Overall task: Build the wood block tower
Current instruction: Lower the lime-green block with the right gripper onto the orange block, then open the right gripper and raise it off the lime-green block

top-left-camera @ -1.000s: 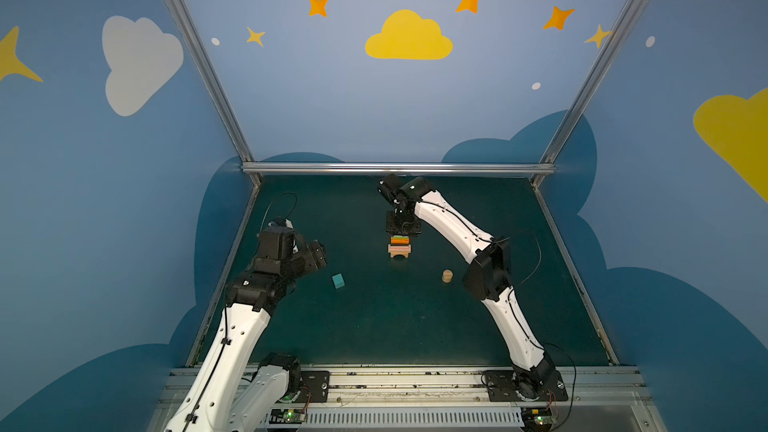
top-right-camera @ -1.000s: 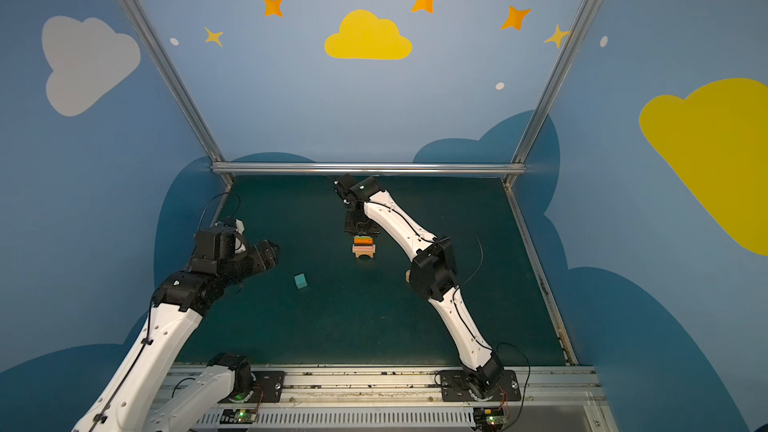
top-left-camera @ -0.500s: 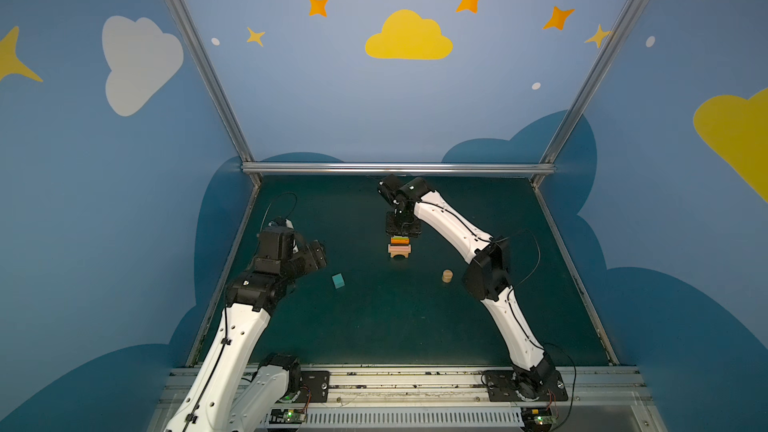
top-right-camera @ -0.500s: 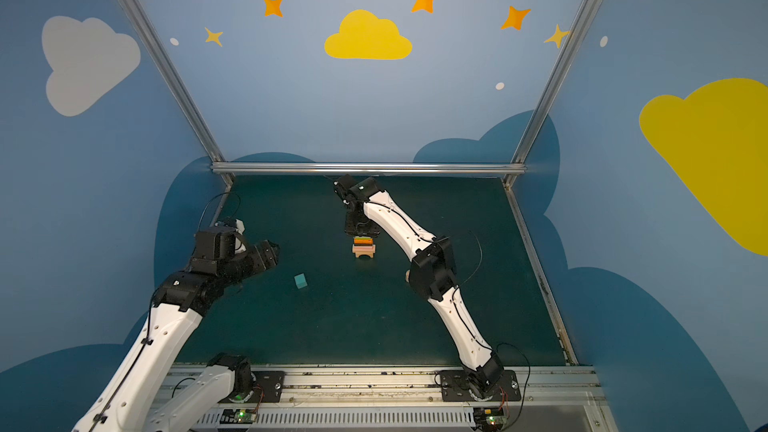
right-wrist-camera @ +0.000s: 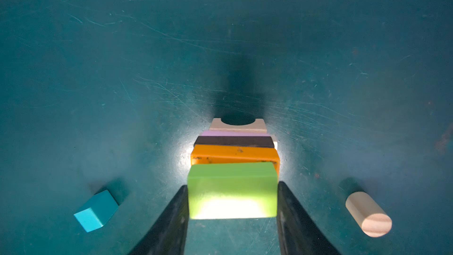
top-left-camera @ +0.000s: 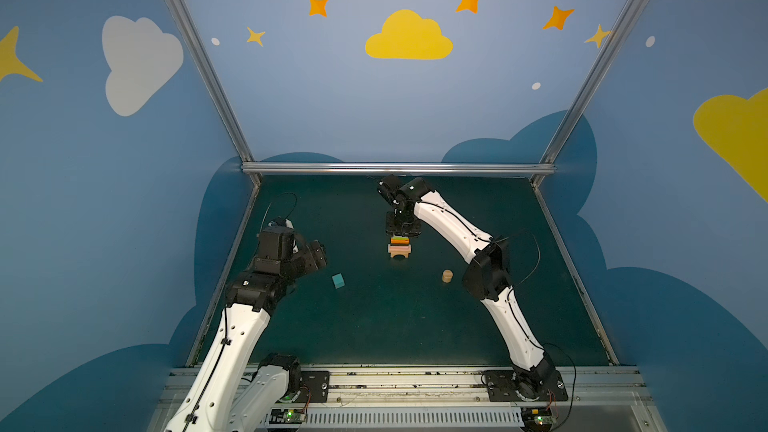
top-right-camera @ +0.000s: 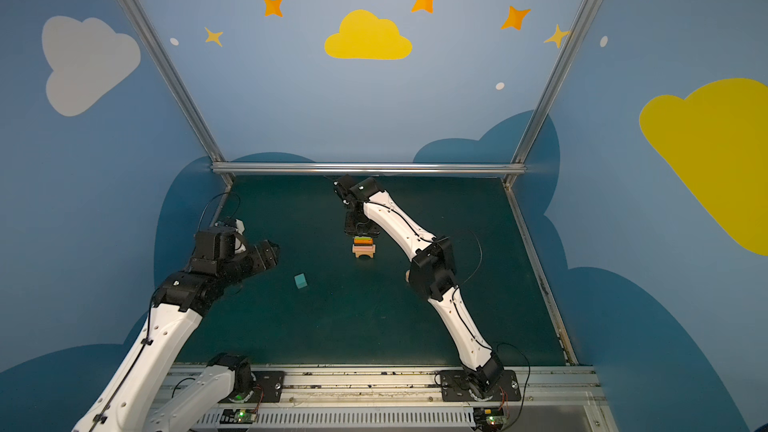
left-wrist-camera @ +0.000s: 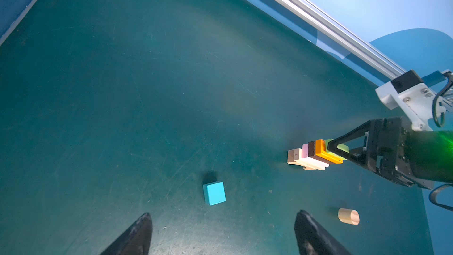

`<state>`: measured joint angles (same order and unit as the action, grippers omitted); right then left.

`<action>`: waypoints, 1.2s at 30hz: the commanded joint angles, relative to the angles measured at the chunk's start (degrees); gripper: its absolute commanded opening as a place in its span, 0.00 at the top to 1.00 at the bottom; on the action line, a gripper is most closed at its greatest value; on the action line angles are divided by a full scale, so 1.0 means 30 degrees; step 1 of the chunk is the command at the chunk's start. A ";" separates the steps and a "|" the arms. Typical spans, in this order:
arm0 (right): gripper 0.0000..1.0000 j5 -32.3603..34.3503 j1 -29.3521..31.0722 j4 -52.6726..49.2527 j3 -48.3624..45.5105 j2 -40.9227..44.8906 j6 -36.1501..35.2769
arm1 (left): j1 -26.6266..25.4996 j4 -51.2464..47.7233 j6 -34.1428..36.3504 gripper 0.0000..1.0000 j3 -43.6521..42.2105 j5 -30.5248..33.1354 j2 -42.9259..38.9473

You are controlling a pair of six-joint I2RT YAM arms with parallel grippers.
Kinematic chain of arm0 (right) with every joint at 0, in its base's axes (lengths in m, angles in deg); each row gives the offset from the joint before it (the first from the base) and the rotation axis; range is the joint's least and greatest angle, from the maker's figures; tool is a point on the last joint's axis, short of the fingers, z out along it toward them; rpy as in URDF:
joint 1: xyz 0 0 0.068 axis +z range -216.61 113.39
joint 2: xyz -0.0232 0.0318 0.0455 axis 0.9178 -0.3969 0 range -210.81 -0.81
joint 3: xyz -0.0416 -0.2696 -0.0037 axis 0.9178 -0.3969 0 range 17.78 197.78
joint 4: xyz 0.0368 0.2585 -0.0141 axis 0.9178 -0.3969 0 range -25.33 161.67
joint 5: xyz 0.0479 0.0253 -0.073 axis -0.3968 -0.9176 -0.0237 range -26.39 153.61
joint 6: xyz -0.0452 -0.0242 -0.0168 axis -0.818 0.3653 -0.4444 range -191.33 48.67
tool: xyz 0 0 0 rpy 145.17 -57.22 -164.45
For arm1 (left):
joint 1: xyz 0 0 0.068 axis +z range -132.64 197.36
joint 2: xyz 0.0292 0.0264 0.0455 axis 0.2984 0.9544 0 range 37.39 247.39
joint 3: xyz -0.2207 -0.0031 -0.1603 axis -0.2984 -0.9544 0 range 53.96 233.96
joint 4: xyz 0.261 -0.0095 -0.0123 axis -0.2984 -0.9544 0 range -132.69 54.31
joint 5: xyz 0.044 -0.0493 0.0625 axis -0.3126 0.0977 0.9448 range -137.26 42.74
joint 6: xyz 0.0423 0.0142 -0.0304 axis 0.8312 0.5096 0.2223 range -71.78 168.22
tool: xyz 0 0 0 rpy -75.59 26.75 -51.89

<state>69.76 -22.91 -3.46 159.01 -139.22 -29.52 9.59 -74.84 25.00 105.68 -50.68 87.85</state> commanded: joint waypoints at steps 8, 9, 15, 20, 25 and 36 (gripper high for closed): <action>0.44 0.0026 0.0135 -0.0137 0.0434 -0.0357 0.0129 | 0.0080 0.0250 -0.0115 0.10 -0.0220 -0.0033 -0.0295; 0.43 0.0012 0.0135 -0.0144 0.0416 -0.0358 0.0129 | 0.0100 0.0248 -0.0119 0.10 -0.0218 -0.0032 -0.0279; 0.39 0.0065 0.0132 -0.0103 0.0439 -0.0255 0.0110 | 0.0071 0.0277 -0.0111 0.10 -0.0220 -0.0061 -0.0268; 0.32 0.0260 0.0084 -0.0047 0.0442 0.0019 -0.0018 | 0.0100 0.0279 -0.0114 0.10 -0.0220 -0.0061 -0.0266; 0.25 0.0413 0.0055 0.0013 0.0437 0.0342 -0.0183 | 0.0099 0.0277 -0.0111 0.10 -0.0220 -0.0034 -0.0235; 0.12 0.0962 -0.0058 0.0153 0.0098 0.1708 -0.0631 | 0.0246 0.0162 -0.0081 0.10 -0.0220 0.0174 -0.0036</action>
<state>70.79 -22.87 -3.09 159.01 -138.60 -30.44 9.92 -74.49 25.00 105.68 -50.64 87.56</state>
